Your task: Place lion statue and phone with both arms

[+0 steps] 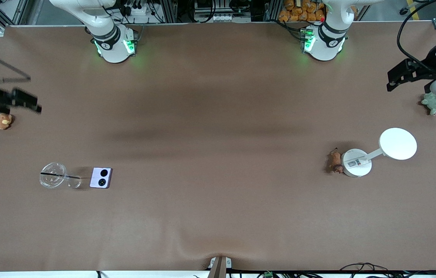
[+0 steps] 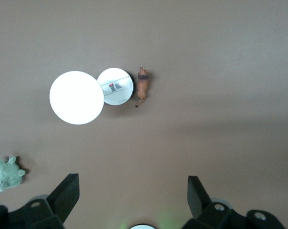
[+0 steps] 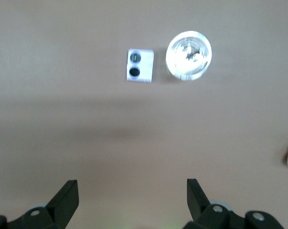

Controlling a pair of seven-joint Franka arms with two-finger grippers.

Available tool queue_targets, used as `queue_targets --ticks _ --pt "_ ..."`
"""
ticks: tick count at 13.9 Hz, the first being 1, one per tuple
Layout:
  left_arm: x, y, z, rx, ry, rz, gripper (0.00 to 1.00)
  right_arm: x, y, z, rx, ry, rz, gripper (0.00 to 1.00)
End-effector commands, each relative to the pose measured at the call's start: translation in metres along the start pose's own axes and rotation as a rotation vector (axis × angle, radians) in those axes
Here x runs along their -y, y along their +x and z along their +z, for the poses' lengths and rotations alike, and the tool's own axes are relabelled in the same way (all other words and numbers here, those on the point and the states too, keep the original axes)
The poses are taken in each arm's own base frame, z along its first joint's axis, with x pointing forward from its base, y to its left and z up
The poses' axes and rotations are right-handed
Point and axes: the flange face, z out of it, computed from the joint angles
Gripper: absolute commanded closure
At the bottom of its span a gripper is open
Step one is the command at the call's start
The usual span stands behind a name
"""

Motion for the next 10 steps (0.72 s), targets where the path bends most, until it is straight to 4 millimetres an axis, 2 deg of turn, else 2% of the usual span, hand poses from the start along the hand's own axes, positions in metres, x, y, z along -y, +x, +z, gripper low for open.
queue_targets --ticks 1,3,10 --pt "0.0 -0.016 -0.004 0.009 -0.009 0.0 0.0 0.004 -0.011 0.003 0.036 -0.028 0.029 0.0" --pt "0.006 -0.014 -0.005 0.008 -0.012 -0.011 0.0 0.005 -0.013 -0.007 0.027 -0.038 0.028 0.0" --pt "0.007 -0.006 -0.003 0.009 -0.013 -0.009 0.0 0.008 -0.011 -0.014 0.014 -0.057 0.022 0.0"
